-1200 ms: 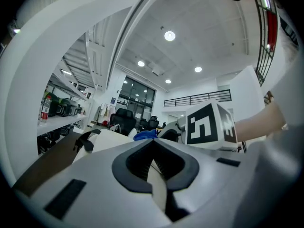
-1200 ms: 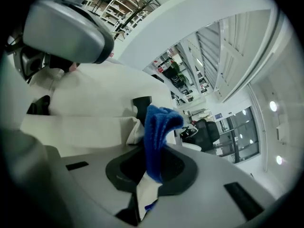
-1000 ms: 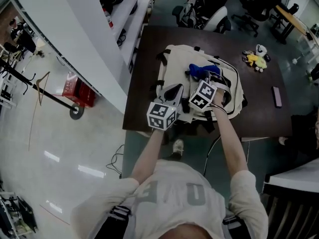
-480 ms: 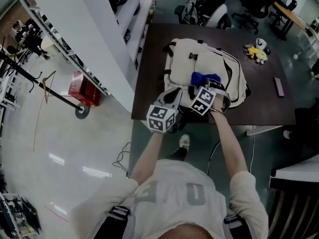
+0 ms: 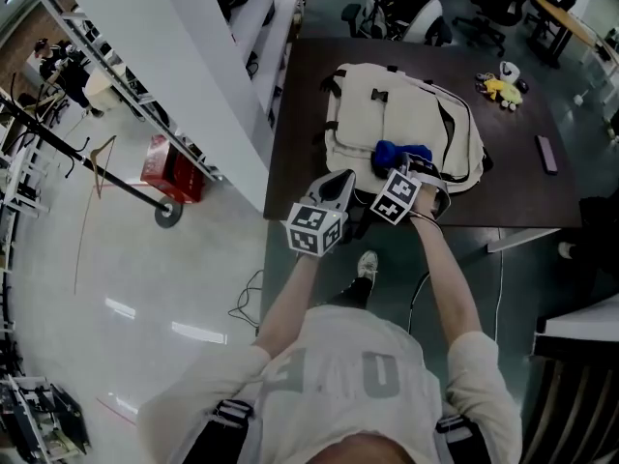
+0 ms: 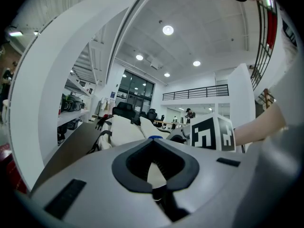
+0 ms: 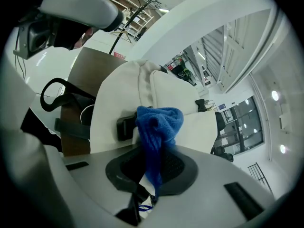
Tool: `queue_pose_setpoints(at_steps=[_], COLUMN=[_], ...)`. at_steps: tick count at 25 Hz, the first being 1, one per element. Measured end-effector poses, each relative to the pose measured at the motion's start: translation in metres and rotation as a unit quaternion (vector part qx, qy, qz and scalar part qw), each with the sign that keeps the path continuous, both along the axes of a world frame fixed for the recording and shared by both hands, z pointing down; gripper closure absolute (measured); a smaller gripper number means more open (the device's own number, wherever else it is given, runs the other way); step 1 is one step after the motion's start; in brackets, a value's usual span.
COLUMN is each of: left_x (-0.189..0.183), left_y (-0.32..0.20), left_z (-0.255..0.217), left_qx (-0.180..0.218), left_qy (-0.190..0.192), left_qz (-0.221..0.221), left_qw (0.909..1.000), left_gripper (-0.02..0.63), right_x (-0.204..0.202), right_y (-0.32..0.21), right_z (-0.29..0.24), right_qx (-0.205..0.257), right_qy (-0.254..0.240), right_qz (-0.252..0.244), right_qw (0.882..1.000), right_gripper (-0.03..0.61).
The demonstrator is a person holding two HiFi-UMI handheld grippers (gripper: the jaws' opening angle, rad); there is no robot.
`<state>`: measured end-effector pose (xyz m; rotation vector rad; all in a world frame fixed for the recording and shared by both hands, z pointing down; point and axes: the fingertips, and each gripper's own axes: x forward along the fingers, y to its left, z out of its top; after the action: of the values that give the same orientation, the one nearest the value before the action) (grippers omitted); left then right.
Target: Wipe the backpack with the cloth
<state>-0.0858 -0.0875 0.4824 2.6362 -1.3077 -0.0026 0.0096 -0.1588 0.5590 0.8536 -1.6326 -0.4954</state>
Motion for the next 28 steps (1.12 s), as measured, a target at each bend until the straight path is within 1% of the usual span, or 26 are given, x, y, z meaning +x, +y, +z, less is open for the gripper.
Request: queue_pose_setpoints(at_steps=[6, 10, 12, 14, 16, 18, 20, 22, 25, 28], left_x=[0.006, 0.015, 0.022, 0.026, 0.024, 0.02, 0.014, 0.009, 0.019, 0.048], left_y=[0.007, 0.004, 0.002, -0.004, -0.013, -0.024, -0.042, -0.062, -0.089, -0.107], left_z=[-0.003, -0.005, -0.005, -0.008, -0.016, -0.025, -0.033, -0.042, -0.059, -0.072], left_qx=[0.006, 0.006, 0.004, 0.007, 0.016, 0.027, 0.037, 0.042, 0.054, 0.065], left_qy=[0.005, 0.019, 0.019, 0.016, 0.022, 0.028, 0.034, 0.048, 0.061, 0.065], left_qz=[0.005, 0.008, 0.013, 0.014, 0.009, 0.003, -0.01, -0.025, -0.023, 0.005], left_qw=[1.0, 0.9998, 0.9997, 0.9997, 0.9996, 0.9993, 0.9987, 0.9977, 0.9965, 0.9958], left_gripper=[0.609, 0.609, 0.609, 0.609, 0.609, 0.609, 0.609, 0.609, 0.609, 0.609], right_x=[-0.001, -0.007, -0.008, -0.003, 0.006, 0.014, 0.015, 0.017, 0.031, 0.043], right_y=[0.025, 0.035, 0.039, 0.036, 0.023, 0.003, -0.019, -0.042, -0.077, -0.103], right_z=[0.016, 0.016, 0.012, 0.0, -0.022, -0.049, -0.079, -0.106, -0.129, -0.123], right_qx=[-0.022, -0.04, -0.056, -0.064, -0.05, -0.02, 0.007, 0.03, 0.056, 0.043], right_qy=[-0.006, -0.015, -0.041, -0.082, -0.104, -0.108, -0.122, -0.13, -0.11, -0.09], right_qz=[-0.001, -0.014, -0.026, -0.027, -0.026, -0.028, -0.031, -0.035, -0.035, -0.031], right_qw=[1.0, 0.999, 0.997, 0.994, 0.993, 0.994, 0.992, 0.99, 0.992, 0.995], right_gripper=[0.537, 0.537, 0.537, 0.537, 0.537, 0.537, 0.537, 0.537, 0.537, 0.537])
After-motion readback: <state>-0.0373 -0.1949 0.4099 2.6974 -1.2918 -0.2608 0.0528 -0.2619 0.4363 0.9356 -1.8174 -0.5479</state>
